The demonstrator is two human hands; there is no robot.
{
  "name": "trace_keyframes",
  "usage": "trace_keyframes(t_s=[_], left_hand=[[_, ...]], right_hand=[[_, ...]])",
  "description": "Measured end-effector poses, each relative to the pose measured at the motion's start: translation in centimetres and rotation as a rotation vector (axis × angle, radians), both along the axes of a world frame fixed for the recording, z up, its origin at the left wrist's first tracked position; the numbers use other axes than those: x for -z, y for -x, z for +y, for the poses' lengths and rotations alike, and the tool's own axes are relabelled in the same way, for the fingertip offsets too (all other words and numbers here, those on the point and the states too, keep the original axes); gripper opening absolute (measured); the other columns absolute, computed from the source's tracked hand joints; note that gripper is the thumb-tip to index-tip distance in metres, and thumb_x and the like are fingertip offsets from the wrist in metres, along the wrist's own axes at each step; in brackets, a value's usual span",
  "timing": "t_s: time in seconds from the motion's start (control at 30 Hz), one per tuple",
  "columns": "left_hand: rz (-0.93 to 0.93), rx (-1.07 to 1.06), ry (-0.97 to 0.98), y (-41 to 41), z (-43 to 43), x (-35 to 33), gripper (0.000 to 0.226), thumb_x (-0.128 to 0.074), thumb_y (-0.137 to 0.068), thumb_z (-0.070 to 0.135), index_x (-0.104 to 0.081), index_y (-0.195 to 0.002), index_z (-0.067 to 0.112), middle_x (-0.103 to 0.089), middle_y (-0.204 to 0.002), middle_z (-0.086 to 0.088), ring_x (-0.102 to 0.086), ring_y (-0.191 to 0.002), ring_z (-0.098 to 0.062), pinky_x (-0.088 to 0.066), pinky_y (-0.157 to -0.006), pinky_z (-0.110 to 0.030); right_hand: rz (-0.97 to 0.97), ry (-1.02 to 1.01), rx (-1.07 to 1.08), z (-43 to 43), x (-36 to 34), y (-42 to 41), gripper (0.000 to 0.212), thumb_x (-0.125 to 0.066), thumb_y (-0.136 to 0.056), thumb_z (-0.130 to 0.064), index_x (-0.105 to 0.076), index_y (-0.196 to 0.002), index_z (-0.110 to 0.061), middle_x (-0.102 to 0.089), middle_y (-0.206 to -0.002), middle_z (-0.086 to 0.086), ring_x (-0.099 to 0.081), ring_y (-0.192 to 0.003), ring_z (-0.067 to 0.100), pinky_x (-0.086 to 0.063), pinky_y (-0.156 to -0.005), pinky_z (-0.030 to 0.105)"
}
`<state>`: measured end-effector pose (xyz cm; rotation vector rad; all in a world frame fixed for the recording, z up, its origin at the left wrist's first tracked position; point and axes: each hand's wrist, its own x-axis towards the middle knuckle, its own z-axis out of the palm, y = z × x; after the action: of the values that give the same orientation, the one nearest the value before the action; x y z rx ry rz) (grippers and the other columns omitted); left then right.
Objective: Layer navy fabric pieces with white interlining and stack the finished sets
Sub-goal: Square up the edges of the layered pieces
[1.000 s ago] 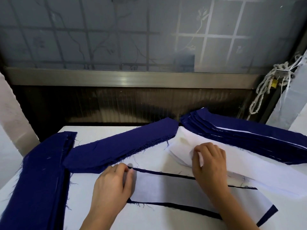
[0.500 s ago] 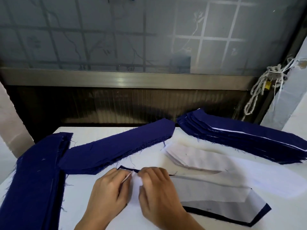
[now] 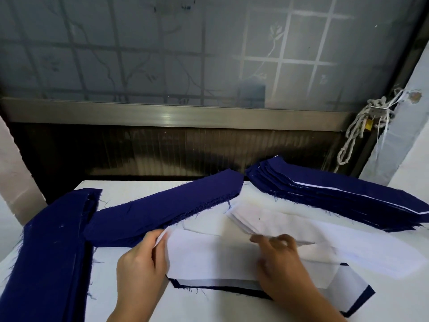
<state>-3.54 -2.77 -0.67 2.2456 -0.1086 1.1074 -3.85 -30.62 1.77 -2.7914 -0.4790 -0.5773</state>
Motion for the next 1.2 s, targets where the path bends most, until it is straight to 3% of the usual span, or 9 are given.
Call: trace_keyframes(t_s=[0.17, 0.33, 0.47, 0.63, 1.03, 1.2], left_hand=[[0.119, -0.053, 0.024, -0.2, -0.1, 0.1, 0.017, -0.065, -0.092, 0.028, -0.061, -0.078, 0.02, -0.044, -0.044, 0.012, -0.045, -0.04, -0.009, -0.034, -0.038, -0.026], [0.261, -0.078, -0.009, -0.3, 0.2, 0.2, 0.026, -0.064, -0.089, 0.039, -0.051, -0.071, 0.026, -0.04, -0.041, 0.012, -0.044, -0.04, -0.007, -0.029, -0.04, -0.023], [0.289, -0.095, 0.009, -0.3, 0.1, 0.2, 0.015, -0.062, -0.094, 0.026, -0.059, -0.08, 0.021, -0.044, -0.045, 0.013, -0.045, -0.044, -0.004, -0.029, -0.041, -0.022], [0.376, -0.088, 0.103, -0.3, 0.1, 0.1, 0.015, -0.06, -0.095, 0.028, -0.059, -0.081, 0.026, -0.052, -0.05, 0.011, -0.051, -0.051, -0.006, -0.034, -0.045, -0.025], [0.499, -0.143, -0.088, -0.4, -0.2, 0.3, 0.019, -0.061, -0.093, 0.032, -0.056, -0.075, 0.027, -0.054, -0.055, 0.01, -0.052, -0.054, -0.012, -0.033, -0.048, -0.028], [0.497, -0.176, -0.134, -0.2, -0.3, 0.0, 0.008, -0.064, -0.091, 0.026, -0.06, -0.085, 0.022, -0.056, -0.061, 0.011, -0.048, -0.051, -0.016, -0.03, -0.046, -0.028]], right_hand=[[0.051, -0.002, 0.315, -9.1, 0.8, 1.9, 0.057, -0.078, -0.05, 0.005, -0.067, -0.101, -0.018, -0.066, -0.066, -0.001, -0.068, -0.067, 0.025, -0.024, -0.085, 0.027], [0.05, -0.205, 0.494, -12.2, 2.1, 2.9, 0.044, -0.08, -0.059, 0.01, -0.068, -0.095, -0.012, -0.058, -0.063, -0.002, -0.063, -0.067, 0.035, -0.038, -0.08, 0.044], [-0.057, -0.179, 0.514, -11.7, 2.6, 2.5, 0.039, -0.074, -0.065, 0.012, -0.067, -0.099, -0.006, -0.062, -0.062, 0.008, -0.062, -0.066, 0.038, -0.035, -0.081, 0.044], [-0.083, -0.311, 0.61, -12.3, 2.7, 3.1, 0.032, -0.066, -0.076, 0.006, -0.064, -0.104, -0.009, -0.063, -0.071, 0.007, -0.059, -0.073, 0.039, -0.034, -0.09, 0.047], [0.003, -0.179, 0.718, -11.5, 2.2, 3.4, 0.035, -0.069, -0.064, 0.005, -0.065, -0.097, -0.007, -0.059, -0.058, 0.004, -0.062, -0.069, 0.036, -0.04, -0.074, 0.044], [0.016, -0.192, 0.751, -11.4, 2.1, 3.2, 0.037, -0.069, -0.066, 0.003, -0.064, -0.102, -0.005, -0.066, -0.078, 0.012, -0.061, -0.08, 0.039, -0.038, -0.076, 0.045]])
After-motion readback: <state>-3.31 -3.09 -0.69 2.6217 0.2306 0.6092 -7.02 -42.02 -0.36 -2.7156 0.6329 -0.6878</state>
